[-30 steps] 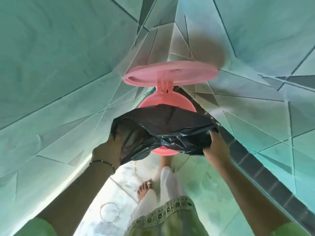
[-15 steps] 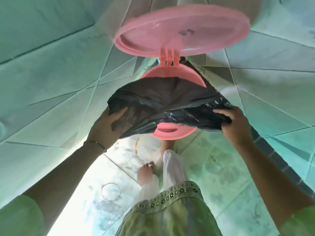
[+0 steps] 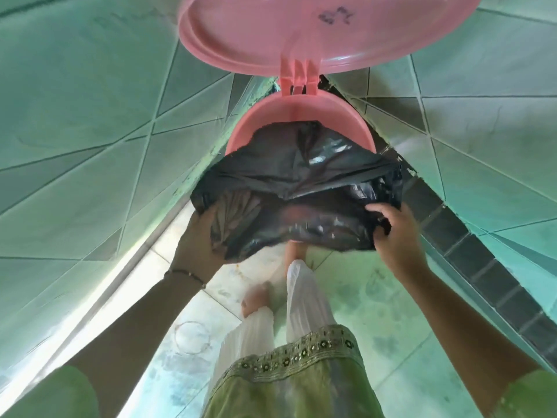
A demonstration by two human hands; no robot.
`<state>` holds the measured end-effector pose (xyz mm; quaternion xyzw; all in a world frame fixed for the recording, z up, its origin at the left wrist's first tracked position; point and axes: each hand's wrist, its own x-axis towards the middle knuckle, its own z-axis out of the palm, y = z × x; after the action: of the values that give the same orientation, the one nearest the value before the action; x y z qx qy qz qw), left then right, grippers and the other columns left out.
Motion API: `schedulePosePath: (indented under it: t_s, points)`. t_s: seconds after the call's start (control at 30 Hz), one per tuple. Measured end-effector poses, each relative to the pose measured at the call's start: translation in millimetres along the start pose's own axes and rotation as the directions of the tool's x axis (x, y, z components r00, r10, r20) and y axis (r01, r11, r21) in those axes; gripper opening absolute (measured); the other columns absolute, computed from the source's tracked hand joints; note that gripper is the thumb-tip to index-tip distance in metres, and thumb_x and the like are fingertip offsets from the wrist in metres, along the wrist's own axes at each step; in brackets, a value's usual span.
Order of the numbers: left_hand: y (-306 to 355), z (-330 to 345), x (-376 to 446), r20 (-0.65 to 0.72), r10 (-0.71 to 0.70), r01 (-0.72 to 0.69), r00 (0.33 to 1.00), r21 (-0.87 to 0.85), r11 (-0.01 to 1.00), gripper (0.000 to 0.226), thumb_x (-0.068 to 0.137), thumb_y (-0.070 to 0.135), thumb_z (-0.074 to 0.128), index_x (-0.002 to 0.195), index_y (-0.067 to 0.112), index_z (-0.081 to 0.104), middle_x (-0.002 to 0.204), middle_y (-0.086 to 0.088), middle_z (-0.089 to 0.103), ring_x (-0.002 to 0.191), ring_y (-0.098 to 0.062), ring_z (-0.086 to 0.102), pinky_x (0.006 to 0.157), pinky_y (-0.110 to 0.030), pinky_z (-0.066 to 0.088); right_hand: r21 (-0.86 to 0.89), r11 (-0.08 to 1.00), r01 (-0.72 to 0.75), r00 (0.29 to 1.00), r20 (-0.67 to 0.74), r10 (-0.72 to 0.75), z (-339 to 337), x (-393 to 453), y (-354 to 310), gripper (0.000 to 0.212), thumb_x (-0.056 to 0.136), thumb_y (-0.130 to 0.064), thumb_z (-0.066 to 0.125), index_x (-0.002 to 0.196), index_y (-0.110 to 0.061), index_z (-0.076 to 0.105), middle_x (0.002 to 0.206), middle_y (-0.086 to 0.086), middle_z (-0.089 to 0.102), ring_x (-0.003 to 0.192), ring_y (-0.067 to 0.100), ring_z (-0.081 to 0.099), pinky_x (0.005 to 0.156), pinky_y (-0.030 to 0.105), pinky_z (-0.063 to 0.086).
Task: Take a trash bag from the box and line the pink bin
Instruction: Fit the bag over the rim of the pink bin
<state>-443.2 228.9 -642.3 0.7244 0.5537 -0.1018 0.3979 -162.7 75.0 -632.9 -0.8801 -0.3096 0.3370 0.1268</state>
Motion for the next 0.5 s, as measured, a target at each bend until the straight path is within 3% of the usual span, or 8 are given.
schedulePosePath:
  t_s: [0.1,0.2,0.33,0.43,0.5]
  points:
    - [-26.8,16.1,-4.1,0.094,0.067,-0.082,0.993,0.168,0.982,0.083,0.073,0.003,0.065,0.145,0.01,0.024,0.143,-0.022,0.033,0.103,-0.046,0.057,0.079,-0.047,0.055,-0.207,0.978,0.019,0.995,0.099,0.001,9.4,1.8,31.1,0.077,0.075,0.011,0.051,0.14,-0.026,0.031,0.14,0.021,0.038,0.113,0.047,0.05,0.093,0.058,0.046]
    - [-42.0,33.1,8.7,0.091,0.034,-0.057,0.995,0.258,0.965,0.082,0.074,0.0,0.06,0.145,0.011,0.021,0.143,-0.022,0.031,0.092,-0.046,0.061,0.068,-0.045,0.056,-0.179,0.98,-0.091,0.991,0.077,0.106,21.1,9.1,54.6,0.081,0.074,0.012,0.052,0.139,-0.026,0.021,0.136,0.023,0.036,0.104,0.054,0.051,0.082,0.062,0.047]
    - [-38.9,40.8,40.9,0.021,-0.077,0.071,0.997,0.186,0.98,0.072,0.076,0.007,0.065,0.139,0.006,0.03,0.142,-0.023,0.033,0.111,-0.046,0.052,0.089,-0.052,0.049,-0.031,0.986,-0.163,0.986,-0.042,0.162,29.3,30.3,53.9,0.069,0.079,0.005,0.054,0.138,-0.019,0.026,0.123,0.025,0.046,0.105,0.047,0.051,0.084,0.054,0.047]
    - [-16.1,24.5,77.1,-0.061,-0.132,0.134,0.989,0.024,0.991,0.051,0.078,0.013,0.063,0.123,-0.004,0.046,0.128,-0.027,0.05,0.116,-0.042,0.05,0.1,-0.045,0.041,0.1,0.972,-0.211,0.969,-0.109,0.222,22.3,68.8,46.6,0.061,0.077,-0.012,0.052,0.133,-0.029,0.035,0.121,0.019,0.053,0.103,0.041,0.056,0.082,0.051,0.05]
    - [5.4,4.4,99.2,-0.107,-0.148,0.134,0.983,-0.13,0.982,0.044,0.082,0.015,0.053,0.12,-0.006,0.051,0.123,-0.025,0.057,0.118,-0.038,0.052,0.101,-0.035,0.037,0.109,0.975,-0.196,0.969,-0.132,0.209,18.1,100.4,54.2,0.057,0.075,-0.027,0.05,0.13,-0.035,0.038,0.111,0.019,0.059,0.09,0.04,0.063,0.074,0.052,0.054]
